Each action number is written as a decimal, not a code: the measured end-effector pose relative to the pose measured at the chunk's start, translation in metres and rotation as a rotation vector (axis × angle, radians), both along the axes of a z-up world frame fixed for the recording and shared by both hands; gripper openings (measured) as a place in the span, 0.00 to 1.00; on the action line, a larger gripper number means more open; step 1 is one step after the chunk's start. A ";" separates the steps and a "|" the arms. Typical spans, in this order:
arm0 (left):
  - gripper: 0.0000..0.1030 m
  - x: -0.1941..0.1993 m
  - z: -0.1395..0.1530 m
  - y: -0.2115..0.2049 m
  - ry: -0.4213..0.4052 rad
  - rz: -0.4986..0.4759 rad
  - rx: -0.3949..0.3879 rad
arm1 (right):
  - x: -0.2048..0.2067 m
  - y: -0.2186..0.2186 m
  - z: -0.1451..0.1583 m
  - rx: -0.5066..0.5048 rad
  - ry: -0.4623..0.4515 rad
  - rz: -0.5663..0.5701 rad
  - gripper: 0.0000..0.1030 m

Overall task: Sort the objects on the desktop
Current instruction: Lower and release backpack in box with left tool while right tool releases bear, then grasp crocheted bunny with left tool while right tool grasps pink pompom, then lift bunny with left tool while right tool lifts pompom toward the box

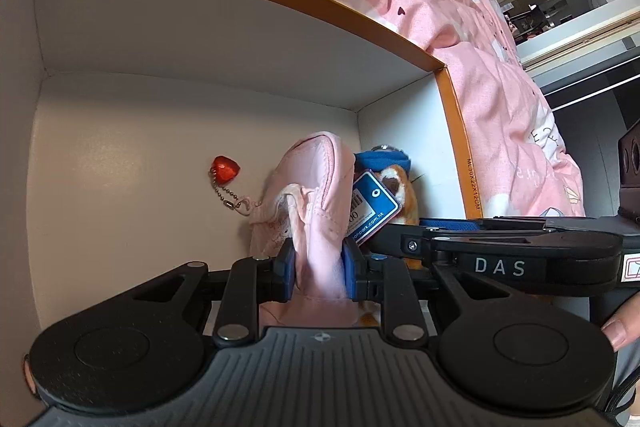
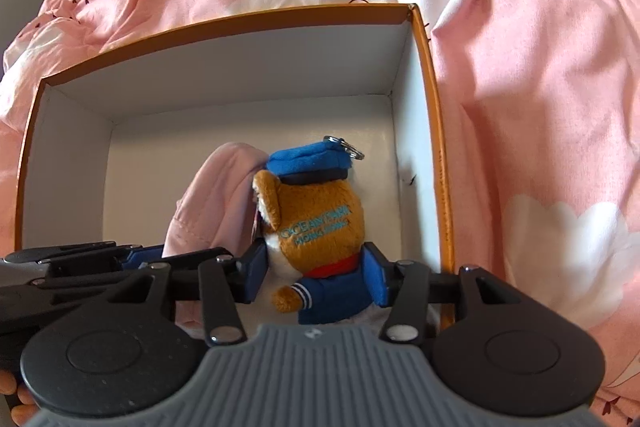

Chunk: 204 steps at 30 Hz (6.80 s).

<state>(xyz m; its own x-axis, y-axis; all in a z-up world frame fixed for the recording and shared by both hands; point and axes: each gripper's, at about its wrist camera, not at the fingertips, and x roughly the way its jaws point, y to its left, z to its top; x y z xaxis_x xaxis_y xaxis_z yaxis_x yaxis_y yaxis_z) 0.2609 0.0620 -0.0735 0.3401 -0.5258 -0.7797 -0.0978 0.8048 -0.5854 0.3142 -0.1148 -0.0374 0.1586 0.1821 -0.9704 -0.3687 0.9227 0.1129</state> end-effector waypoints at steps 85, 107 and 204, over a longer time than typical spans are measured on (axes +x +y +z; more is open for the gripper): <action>0.25 -0.111 0.111 -0.030 -0.320 -0.195 0.241 | -0.111 -0.080 0.063 0.266 -0.242 0.183 0.69; 0.25 -0.196 0.087 0.016 -0.250 -0.274 0.461 | -0.169 -0.075 0.008 0.193 -0.175 0.274 0.67; 0.54 -0.111 0.129 0.008 -0.352 -0.010 0.243 | -0.120 -0.077 0.102 0.490 -0.362 0.248 0.42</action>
